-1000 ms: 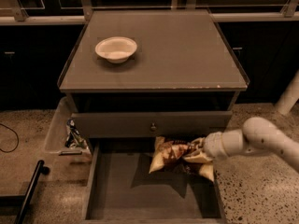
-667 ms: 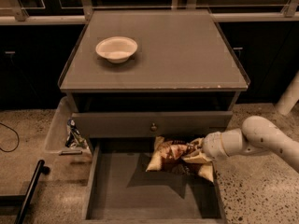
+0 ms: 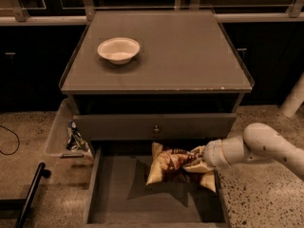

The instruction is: Pick brown chip bag from middle drawer and place on counter

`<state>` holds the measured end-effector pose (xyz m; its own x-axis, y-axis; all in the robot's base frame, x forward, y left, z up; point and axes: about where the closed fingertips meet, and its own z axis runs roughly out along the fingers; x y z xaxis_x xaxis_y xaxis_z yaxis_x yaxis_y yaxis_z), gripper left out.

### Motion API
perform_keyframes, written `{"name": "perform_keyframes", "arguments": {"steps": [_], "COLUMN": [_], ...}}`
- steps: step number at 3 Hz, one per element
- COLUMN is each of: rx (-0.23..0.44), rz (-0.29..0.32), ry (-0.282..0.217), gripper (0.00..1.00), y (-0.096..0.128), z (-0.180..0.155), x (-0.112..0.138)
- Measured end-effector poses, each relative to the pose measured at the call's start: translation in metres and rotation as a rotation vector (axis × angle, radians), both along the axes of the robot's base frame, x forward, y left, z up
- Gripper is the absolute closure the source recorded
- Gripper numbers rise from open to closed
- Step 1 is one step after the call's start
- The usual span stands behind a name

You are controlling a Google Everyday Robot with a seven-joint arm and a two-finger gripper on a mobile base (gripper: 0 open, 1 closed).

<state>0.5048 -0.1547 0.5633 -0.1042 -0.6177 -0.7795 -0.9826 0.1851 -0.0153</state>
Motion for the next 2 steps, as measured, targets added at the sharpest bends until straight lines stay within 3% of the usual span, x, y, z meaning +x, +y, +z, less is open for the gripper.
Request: {"name": "perform_keyframes", "arguments": {"steps": [1, 2], "rx": [0.010, -0.016], "rz": [-0.006, 0.000], "ry": [-0.039, -0.124], "gripper": [1.00, 1.00], "y": [0.009, 0.010], "z": [0.025, 0.076], "x": [-0.025, -0.034]}}
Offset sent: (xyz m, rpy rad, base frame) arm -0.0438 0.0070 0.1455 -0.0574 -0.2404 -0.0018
